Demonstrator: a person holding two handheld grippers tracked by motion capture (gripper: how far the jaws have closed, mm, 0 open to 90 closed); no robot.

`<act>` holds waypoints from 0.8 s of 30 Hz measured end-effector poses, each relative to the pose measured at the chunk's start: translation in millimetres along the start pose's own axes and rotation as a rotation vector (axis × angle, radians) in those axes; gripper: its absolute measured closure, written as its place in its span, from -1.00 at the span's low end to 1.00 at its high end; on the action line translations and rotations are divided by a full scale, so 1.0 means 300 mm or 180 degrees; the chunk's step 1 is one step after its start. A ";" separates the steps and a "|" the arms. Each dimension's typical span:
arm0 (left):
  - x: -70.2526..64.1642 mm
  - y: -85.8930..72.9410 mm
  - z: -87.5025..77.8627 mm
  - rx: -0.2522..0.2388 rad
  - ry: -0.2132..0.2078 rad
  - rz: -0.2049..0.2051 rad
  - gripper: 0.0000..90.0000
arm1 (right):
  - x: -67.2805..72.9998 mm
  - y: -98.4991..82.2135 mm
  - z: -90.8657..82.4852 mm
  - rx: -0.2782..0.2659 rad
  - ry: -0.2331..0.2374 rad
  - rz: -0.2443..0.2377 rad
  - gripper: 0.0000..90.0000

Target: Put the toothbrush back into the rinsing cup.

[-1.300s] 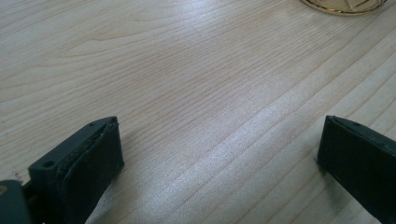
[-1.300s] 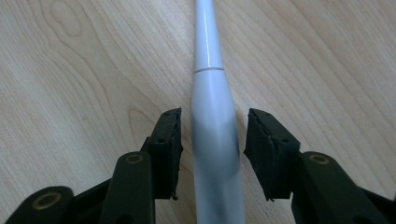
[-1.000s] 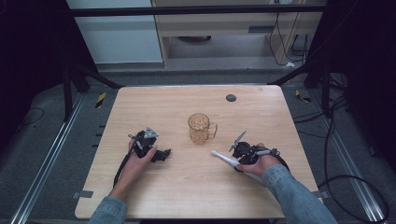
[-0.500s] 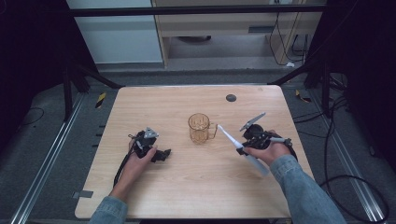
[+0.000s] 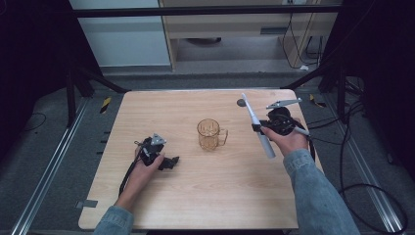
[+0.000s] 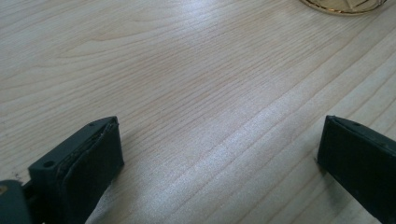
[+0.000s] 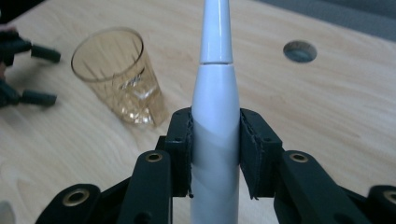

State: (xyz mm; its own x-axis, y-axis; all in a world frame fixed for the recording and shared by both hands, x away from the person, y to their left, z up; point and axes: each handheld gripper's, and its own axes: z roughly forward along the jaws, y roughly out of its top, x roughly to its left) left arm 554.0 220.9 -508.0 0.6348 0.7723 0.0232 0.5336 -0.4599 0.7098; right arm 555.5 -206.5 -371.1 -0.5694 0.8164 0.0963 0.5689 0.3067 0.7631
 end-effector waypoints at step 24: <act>0.000 0.000 -0.001 0.0007 0.0001 -0.0001 -1.00 | 0.046 0.052 0.035 -0.0658 -0.0137 0.0153 0.49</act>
State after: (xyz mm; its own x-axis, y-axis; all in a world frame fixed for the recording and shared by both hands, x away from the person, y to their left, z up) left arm 553.8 220.9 -507.9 0.6344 0.7726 0.0232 0.5350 -0.4605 0.7083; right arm 562.8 -185.3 -364.5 -0.5162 0.8492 0.1119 0.4585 0.1636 0.8735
